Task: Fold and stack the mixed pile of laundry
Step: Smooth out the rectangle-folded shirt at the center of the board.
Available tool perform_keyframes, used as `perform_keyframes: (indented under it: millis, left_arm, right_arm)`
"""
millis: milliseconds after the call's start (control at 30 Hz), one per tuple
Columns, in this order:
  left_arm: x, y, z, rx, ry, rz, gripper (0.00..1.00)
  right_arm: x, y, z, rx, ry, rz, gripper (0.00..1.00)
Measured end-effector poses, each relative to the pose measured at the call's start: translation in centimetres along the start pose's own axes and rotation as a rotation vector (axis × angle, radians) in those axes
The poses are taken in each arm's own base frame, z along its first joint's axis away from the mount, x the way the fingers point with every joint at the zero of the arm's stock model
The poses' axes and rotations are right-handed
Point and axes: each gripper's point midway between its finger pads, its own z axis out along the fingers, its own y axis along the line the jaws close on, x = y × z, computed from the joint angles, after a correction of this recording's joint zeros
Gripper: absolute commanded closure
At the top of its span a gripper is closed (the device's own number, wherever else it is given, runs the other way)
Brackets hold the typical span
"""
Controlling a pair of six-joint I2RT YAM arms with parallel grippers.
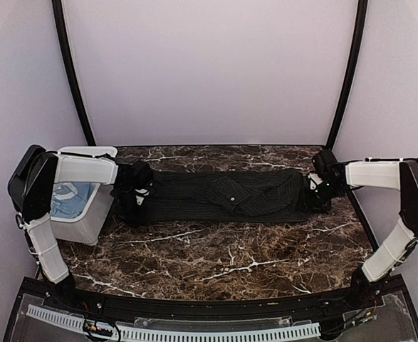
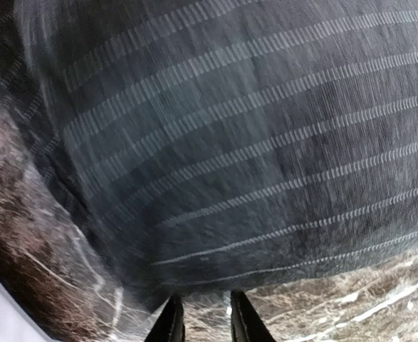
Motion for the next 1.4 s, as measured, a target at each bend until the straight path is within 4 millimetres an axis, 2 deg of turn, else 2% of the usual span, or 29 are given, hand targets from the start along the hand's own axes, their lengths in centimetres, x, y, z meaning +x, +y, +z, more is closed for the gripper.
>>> perform_keyframes:
  millis: [200, 333, 533, 667, 733, 833, 967, 1133, 1267, 1400]
  left_arm:
    - [0.3, -0.7, -0.4, 0.044, -0.007, -0.007, 0.76]
    - [-0.7, -1.7, -2.9, 0.121, -0.077, -0.012, 0.72]
    - [-7.1, -4.5, -10.8, 0.265, -0.364, 0.01, 0.7]
    - [-10.2, -7.5, -12.7, 0.311, -0.462, 0.059, 0.7]
    - [-11.1, -9.4, -12.3, 0.323, -0.47, 0.094, 0.7]
    - [-12.0, -12.8, -10.5, 0.338, -0.455, 0.15, 0.7]
    - [-11.1, -16.1, -6.6, 0.344, -0.382, 0.211, 0.72]
    - [-9.2, -17.9, -3.7, 0.332, -0.313, 0.264, 0.75]
    - [-7.0, -18.6, -2.1, 0.314, -0.273, 0.302, 0.76]
    - [-5.2, -19.1, -2.2, 0.308, -0.279, 0.33, 0.74]
  right_arm:
    - [0.1, 0.3, 0.0, -0.015, 0.005, 0.0, 0.49]
    - [0.1, 0.3, -0.1, -0.019, 0.003, -0.001, 0.51]
    - [-1.0, 1.8, -1.4, -0.081, -0.026, -0.024, 0.58]
    - [-1.6, 3.3, -2.0, -0.12, -0.044, -0.056, 0.62]
    - [-1.3, 4.0, -1.9, -0.131, -0.038, -0.076, 0.64]
    - [-0.9, 4.8, -1.7, -0.141, -0.026, -0.096, 0.66]
    - [-0.2, 5.4, -0.9, -0.149, 0.0, -0.115, 0.67]
    - [0.6, 5.3, 0.9, -0.142, 0.041, -0.111, 0.68]
    - [2.4, 4.6, 2.1, -0.142, 0.082, -0.078, 0.68]
    - [3.7, 4.2, 2.1, -0.144, 0.092, -0.048, 0.67]
